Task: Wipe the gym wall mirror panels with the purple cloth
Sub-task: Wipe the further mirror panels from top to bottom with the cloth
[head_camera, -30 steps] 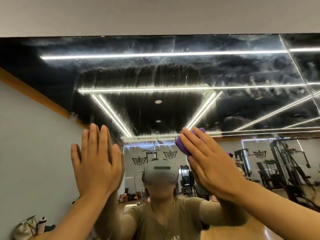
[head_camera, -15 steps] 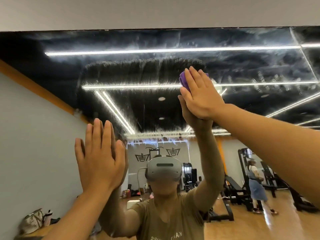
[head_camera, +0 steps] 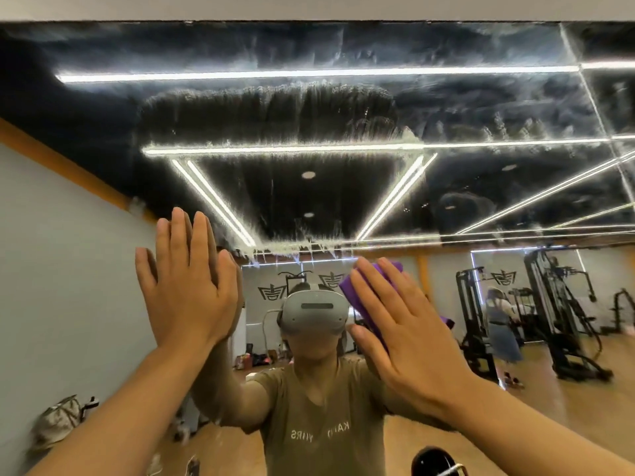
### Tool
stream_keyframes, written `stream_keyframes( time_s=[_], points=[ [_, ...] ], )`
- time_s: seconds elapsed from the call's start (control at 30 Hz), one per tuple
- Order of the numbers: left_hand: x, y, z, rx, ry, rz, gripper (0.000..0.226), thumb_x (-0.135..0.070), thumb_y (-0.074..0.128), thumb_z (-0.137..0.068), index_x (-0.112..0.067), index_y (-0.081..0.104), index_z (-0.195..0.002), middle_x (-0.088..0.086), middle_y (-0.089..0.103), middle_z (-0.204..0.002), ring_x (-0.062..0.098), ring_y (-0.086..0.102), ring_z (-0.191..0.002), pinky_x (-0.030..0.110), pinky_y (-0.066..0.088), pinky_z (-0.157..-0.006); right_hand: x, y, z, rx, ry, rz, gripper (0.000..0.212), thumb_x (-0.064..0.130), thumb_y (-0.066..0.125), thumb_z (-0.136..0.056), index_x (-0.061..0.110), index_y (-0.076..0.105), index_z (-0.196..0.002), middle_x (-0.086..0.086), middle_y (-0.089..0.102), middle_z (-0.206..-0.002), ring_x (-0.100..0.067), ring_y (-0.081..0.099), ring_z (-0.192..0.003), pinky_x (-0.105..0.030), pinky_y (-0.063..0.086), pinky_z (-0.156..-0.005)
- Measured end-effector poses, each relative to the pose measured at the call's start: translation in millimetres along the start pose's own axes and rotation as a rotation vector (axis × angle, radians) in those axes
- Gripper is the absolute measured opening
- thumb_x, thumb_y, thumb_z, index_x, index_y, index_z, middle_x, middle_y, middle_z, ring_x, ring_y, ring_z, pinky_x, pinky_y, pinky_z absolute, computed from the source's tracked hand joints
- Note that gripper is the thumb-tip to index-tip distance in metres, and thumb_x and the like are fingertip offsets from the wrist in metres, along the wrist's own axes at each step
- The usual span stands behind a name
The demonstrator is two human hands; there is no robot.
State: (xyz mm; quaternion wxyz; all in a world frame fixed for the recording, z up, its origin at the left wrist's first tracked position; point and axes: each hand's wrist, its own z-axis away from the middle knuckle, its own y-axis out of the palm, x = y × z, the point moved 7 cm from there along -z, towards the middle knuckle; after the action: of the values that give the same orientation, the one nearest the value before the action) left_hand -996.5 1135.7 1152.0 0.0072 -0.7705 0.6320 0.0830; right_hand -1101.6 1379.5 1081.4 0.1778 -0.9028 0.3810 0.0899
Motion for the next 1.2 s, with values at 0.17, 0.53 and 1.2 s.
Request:
stream_keyframes(
  time_s=[0.17,0.53,1.2],
  points=[
    [-1,-1,1,-0.007,0.008,0.015,0.067,-0.045,0.021,-0.100,-0.013,0.029,-0.158,0.013,0.022,-0.166,0.032,0.016,-0.154,0.055,0.008,-0.123,-7,-10,-27,-0.023,-0.019,-0.003,0.066,0.051,0.031,-0.106,0.020,0.016,-0.162,0.001,0.014,-0.169,-0.014,0.003,-0.156,-0.031,0.000,-0.126],
    [1,0,2,0.034,0.052,0.015,0.069,-0.046,0.022,-0.100,-0.014,0.023,-0.160,0.011,0.015,-0.168,0.029,0.009,-0.155,0.052,0.004,-0.123,-36,-42,-157,-0.023,0.205,-0.036,0.075,0.053,0.016,-0.099,0.015,0.005,-0.162,-0.003,0.000,-0.170,-0.020,-0.006,-0.156,-0.033,-0.008,-0.126],
    [1,0,3,0.070,0.075,0.025,0.070,-0.045,0.023,-0.099,-0.011,0.019,-0.161,0.014,0.011,-0.168,0.031,0.005,-0.155,0.055,0.001,-0.123,29,9,18,0.005,0.094,-0.033,0.064,0.049,0.032,-0.106,0.025,0.012,-0.162,0.005,0.010,-0.170,-0.013,0.004,-0.156,-0.035,0.005,-0.125]
  ],
)
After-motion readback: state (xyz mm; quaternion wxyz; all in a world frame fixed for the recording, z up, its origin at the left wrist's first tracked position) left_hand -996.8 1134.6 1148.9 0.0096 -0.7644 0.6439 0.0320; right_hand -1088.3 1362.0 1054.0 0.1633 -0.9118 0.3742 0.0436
